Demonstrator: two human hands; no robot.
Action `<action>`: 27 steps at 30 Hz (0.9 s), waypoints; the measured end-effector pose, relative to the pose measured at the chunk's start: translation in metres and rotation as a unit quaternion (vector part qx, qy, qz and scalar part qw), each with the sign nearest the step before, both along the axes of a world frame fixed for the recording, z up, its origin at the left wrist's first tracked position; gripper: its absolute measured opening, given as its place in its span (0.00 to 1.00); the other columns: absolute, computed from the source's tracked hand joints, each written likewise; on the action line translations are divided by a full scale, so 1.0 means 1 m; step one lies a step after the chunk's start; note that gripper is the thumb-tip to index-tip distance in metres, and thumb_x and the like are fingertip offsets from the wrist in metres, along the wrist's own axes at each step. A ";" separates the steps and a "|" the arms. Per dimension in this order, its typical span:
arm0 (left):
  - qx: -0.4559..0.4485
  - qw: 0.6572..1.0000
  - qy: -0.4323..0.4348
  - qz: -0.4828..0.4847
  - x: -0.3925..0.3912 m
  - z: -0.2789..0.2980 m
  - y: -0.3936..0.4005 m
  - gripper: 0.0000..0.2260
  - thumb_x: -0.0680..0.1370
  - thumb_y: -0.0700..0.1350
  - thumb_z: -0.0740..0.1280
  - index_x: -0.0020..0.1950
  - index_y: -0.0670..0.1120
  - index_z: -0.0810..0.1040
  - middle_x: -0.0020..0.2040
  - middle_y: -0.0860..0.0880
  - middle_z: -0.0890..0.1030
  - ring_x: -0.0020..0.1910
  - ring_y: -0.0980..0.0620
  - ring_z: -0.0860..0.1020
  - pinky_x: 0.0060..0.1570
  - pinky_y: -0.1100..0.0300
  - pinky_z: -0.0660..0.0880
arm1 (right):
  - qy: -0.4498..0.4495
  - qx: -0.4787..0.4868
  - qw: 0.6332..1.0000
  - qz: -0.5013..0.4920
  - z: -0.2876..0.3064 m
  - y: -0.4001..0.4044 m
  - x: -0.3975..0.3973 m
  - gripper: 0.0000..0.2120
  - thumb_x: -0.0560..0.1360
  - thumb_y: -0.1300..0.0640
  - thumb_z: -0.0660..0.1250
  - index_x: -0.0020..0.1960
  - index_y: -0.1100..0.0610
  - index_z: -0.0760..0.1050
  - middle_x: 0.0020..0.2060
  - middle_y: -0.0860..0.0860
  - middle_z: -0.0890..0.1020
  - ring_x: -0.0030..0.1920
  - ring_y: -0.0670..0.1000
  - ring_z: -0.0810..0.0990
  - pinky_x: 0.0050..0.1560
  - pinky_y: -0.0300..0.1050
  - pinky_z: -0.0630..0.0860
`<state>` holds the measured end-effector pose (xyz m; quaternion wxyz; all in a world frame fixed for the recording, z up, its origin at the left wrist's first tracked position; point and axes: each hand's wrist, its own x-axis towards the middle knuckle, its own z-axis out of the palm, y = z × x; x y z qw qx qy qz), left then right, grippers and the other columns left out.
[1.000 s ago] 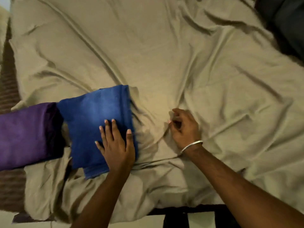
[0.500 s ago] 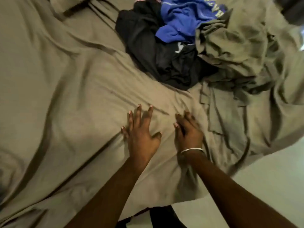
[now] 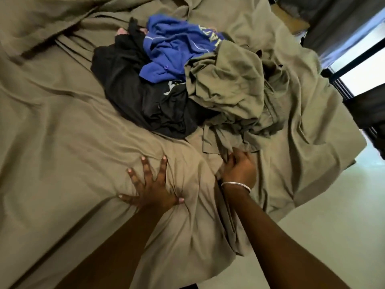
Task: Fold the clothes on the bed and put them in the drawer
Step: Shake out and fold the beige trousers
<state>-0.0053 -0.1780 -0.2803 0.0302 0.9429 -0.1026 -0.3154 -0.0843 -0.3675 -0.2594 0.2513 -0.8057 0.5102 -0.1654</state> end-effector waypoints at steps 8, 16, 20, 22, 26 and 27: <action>-0.054 0.996 0.046 0.045 0.010 0.034 0.003 0.36 0.75 0.65 0.64 0.76 0.72 0.45 0.80 0.56 0.36 0.79 0.40 0.37 0.67 0.24 0.47 | -0.233 0.052 0.943 0.230 0.089 0.100 -0.053 0.14 0.79 0.57 0.57 0.55 0.65 0.77 0.59 0.57 0.80 0.62 0.52 0.77 0.64 0.42 0.71; -0.439 0.744 0.375 0.336 -0.021 0.153 0.015 0.10 0.79 0.33 0.64 0.59 0.36 0.77 0.41 0.42 0.84 0.35 0.47 0.83 0.32 0.58 0.80 | -0.304 0.428 0.818 0.235 0.120 0.162 -0.096 0.12 0.70 0.54 0.66 0.45 0.62 0.82 0.50 0.60 0.84 0.52 0.57 0.82 0.54 0.52 0.76; -0.464 0.826 0.278 0.161 -0.051 0.197 0.062 0.15 0.69 0.25 0.66 0.55 0.30 0.79 0.36 0.48 0.82 0.32 0.60 0.80 0.38 0.62 0.76 | -0.456 0.499 0.735 -0.060 0.151 0.166 -0.095 0.19 0.64 0.43 0.77 0.47 0.57 0.83 0.46 0.61 0.83 0.48 0.60 0.81 0.54 0.56 0.76; -0.438 0.848 0.293 0.056 -0.072 0.221 0.089 0.10 0.69 0.28 0.66 0.44 0.38 0.82 0.28 0.58 0.79 0.27 0.65 0.76 0.34 0.67 0.72 | -0.485 0.610 0.613 -0.130 0.174 0.163 -0.084 0.30 0.66 0.41 0.75 0.62 0.56 0.79 0.57 0.59 0.82 0.58 0.61 0.81 0.60 0.58 0.75; -0.462 0.805 0.353 0.115 -0.098 0.246 0.147 0.06 0.73 0.32 0.65 0.41 0.39 0.80 0.30 0.54 0.81 0.33 0.57 0.79 0.33 0.63 0.75 | -0.427 0.642 0.625 -0.120 0.209 0.168 -0.062 0.28 0.67 0.64 0.74 0.66 0.63 0.74 0.47 0.58 0.84 0.42 0.56 0.86 0.38 0.50 0.82; -0.497 0.749 0.371 0.235 -0.098 0.244 0.156 0.09 0.78 0.33 0.62 0.41 0.40 0.80 0.31 0.53 0.82 0.38 0.53 0.81 0.35 0.63 0.77 | -0.409 0.610 0.669 -0.115 0.216 0.175 -0.057 0.22 0.72 0.70 0.66 0.65 0.63 0.74 0.41 0.56 0.84 0.34 0.53 0.84 0.32 0.46 0.80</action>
